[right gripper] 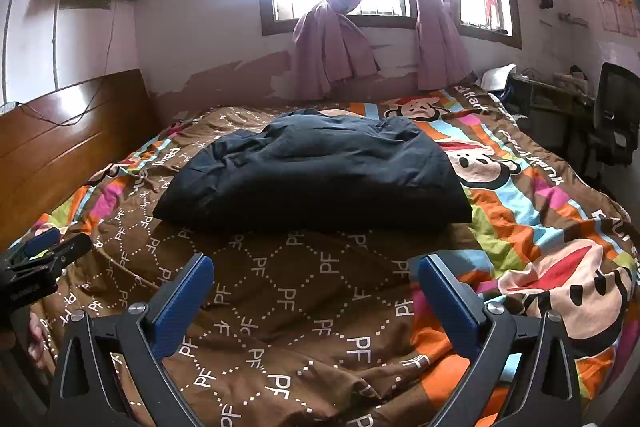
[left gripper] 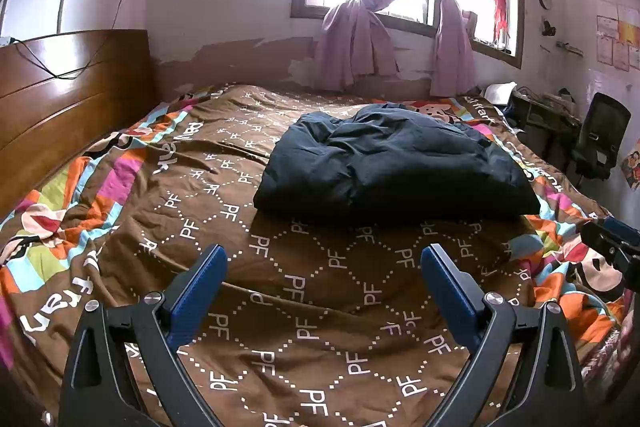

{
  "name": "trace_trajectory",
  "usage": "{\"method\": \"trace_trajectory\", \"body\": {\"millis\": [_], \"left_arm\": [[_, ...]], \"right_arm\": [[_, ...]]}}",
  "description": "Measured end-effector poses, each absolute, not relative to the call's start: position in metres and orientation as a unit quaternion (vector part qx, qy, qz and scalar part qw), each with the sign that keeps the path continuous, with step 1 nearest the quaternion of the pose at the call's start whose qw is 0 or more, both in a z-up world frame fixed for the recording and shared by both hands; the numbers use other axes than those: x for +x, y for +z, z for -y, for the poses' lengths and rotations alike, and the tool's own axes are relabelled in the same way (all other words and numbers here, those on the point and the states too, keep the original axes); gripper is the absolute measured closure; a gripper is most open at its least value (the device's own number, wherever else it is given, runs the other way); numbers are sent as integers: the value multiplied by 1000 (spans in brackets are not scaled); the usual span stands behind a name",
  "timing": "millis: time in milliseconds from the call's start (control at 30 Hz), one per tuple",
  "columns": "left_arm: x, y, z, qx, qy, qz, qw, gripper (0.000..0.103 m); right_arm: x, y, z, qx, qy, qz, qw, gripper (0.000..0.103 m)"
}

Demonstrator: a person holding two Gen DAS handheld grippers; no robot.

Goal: Fold large clothes

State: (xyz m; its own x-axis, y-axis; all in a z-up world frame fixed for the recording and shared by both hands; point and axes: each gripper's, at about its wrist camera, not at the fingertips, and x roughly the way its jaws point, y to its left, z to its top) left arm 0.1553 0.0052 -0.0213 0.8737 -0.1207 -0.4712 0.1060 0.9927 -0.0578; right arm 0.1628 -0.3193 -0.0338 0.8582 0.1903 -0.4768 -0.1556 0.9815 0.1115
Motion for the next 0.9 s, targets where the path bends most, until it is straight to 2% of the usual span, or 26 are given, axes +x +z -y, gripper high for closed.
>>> {"method": "trace_trajectory", "body": {"millis": [900], "left_arm": [[150, -22, -5, -9, -55, -237, 970, 8]], "right_arm": [[163, -33, 320, 34, 90, -249, 964, 0]]}}
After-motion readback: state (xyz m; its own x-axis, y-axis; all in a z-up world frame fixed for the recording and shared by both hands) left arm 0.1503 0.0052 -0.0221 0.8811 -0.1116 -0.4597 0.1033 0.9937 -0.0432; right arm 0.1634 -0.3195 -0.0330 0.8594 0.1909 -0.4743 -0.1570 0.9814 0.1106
